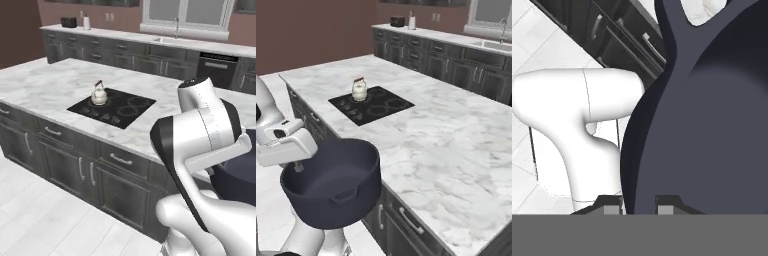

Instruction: Pick the kettle from the cabinet and place it on a stove burner. Then pick the pot from the counter and place it on another stove burner. Finally, turn both burners on.

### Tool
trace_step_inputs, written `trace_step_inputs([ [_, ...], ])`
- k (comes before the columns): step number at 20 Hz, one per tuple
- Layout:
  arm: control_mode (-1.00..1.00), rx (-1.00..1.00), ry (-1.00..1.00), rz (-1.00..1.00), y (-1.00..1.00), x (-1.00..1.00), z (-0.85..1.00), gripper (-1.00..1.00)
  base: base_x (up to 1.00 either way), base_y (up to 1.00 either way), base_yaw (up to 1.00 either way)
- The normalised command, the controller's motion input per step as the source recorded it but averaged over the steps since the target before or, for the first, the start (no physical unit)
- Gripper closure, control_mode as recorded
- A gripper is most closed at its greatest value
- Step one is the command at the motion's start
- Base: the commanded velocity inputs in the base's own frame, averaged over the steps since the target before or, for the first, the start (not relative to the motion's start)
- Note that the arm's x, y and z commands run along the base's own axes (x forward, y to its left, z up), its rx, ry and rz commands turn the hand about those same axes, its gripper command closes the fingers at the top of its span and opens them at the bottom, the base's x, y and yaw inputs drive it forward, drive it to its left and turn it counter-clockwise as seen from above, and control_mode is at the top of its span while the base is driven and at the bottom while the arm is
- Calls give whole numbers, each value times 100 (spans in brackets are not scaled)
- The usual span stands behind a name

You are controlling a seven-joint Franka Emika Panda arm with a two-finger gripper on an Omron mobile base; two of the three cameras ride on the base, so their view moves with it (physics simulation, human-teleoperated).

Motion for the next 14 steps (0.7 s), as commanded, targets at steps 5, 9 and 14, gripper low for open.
trace_step_inputs([
  [5,100,0,0,0,0,0,0,100,41,47,-39],
  [9,100,0,0,0,0,0,0,100,37,47,-40],
  [14,100,0,0,0,0,0,0,100,38,47,-41],
])
